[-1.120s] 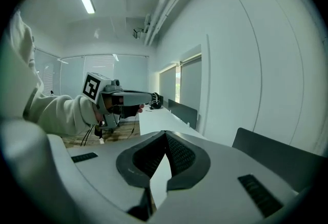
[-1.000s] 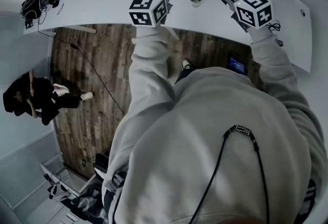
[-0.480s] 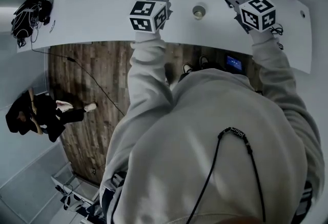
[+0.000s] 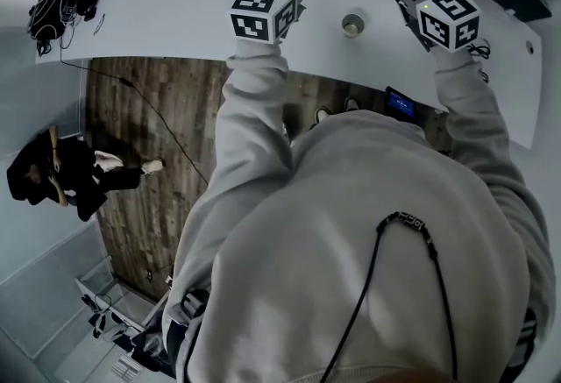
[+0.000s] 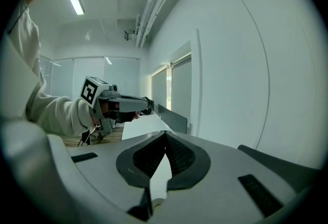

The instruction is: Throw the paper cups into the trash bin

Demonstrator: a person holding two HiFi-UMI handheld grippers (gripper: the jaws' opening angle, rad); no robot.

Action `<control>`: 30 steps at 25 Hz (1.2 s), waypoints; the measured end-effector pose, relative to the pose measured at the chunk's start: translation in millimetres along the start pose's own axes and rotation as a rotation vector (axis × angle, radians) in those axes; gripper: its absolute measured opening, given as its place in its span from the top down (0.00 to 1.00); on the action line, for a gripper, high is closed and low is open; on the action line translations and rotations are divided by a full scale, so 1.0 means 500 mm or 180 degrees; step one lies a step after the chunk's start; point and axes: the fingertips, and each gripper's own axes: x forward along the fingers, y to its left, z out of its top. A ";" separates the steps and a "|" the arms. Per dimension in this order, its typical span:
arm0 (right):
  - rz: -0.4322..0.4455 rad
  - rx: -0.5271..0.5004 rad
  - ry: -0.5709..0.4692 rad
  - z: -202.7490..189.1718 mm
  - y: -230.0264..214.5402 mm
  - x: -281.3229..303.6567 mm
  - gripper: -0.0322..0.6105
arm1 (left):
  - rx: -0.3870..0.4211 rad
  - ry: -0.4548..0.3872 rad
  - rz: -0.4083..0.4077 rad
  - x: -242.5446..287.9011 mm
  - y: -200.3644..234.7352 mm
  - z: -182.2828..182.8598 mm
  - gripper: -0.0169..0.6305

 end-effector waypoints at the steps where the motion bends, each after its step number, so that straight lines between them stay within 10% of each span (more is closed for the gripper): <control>1: 0.0008 -0.0022 -0.0001 0.003 -0.001 0.004 0.92 | -0.0005 -0.0006 0.0022 0.002 0.005 0.003 0.98; 16: 0.0181 0.0063 0.0248 -0.069 -0.002 0.050 0.92 | -0.0156 0.0238 0.0116 0.014 0.011 -0.074 0.98; 30: 0.0506 0.0115 0.1239 -0.354 0.075 0.121 0.91 | -0.0767 0.0698 0.0172 -0.019 -0.015 -0.322 0.98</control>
